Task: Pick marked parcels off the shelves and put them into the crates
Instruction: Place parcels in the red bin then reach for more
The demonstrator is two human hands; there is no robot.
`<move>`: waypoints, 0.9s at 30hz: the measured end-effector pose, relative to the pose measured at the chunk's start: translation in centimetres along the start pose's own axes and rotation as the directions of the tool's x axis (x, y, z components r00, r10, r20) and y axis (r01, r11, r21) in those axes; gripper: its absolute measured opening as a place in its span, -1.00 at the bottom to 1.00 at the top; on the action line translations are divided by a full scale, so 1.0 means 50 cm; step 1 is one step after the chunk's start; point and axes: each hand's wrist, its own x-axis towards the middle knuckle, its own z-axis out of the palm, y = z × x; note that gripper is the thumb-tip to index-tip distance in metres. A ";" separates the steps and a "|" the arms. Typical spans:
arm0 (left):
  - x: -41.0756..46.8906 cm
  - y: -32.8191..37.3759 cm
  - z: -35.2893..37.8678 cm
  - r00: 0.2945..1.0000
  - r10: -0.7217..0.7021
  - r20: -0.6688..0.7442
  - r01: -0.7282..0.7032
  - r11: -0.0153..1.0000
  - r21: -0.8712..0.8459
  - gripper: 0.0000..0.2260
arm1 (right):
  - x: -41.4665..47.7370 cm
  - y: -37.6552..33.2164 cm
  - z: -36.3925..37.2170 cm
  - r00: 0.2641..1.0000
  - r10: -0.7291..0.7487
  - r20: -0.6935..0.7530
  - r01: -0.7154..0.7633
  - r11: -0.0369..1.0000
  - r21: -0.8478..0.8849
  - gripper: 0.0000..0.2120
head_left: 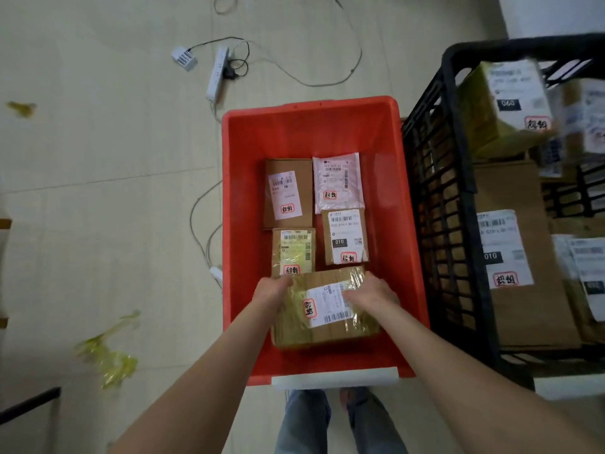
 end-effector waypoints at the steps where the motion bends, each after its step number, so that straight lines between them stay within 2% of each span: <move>1: 0.000 0.006 0.002 1.000 0.003 -0.009 -0.003 1.000 -0.018 -0.77 | 0.011 0.001 0.001 1.000 -0.009 0.001 0.009 1.000 0.015 -0.53; 3: 0.010 0.011 0.005 0.999 0.043 0.002 -0.043 0.999 -0.031 -0.79 | 0.026 0.002 -0.003 0.999 -0.044 -0.012 0.045 0.997 0.065 -0.55; 5: 0.007 0.011 0.010 0.993 0.112 0.027 -0.111 0.993 -0.040 -0.84 | 0.026 0.005 -0.013 0.997 -0.070 -0.037 0.073 0.993 0.097 -0.46; 7: 0.003 -0.003 0.011 0.984 0.171 0.049 -0.167 0.983 -0.070 -0.80 | 0.020 0.013 -0.015 0.995 -0.082 -0.055 0.088 0.990 0.113 -0.46; 9: -0.004 -0.025 0.009 0.976 0.214 0.043 -0.209 0.972 -0.104 -0.71 | 0.005 0.023 -0.005 0.994 -0.086 -0.064 0.094 0.985 0.147 -0.44; 12: -0.002 -0.060 0.009 0.973 0.228 0.032 -0.226 0.972 -0.061 -0.50 | -0.008 0.041 0.019 0.994 -0.077 -0.072 0.091 0.973 0.213 -0.33; 14: 0.001 -0.073 0.012 0.974 0.224 0.029 -0.224 0.975 -0.015 -0.47 | -0.011 0.047 0.035 0.996 -0.065 -0.056 0.076 0.970 0.232 -0.30; 18: 0.008 -0.067 0.027 0.986 0.163 0.031 -0.164 0.986 0.026 -0.58 | -0.009 0.045 0.048 1.000 -0.025 -0.007 0.026 0.983 0.183 -0.28; 20: 0.010 -0.056 0.027 0.991 0.136 0.012 -0.136 0.991 -0.018 -0.69 | 0.003 0.040 0.047 0.999 -0.032 0.020 0.027 0.975 0.220 -0.27; 23: 0.010 -0.047 0.024 0.991 0.134 0.019 -0.131 0.984 -0.122 -0.86 | 0.029 0.027 0.034 0.998 -0.063 -0.017 0.066 0.961 0.269 -0.30; 27: 0.018 -0.051 0.024 0.987 0.161 0.000 -0.160 0.979 -0.128 -0.78 | 0.024 0.008 0.023 0.998 -0.054 -0.012 0.055 0.962 0.268 -0.21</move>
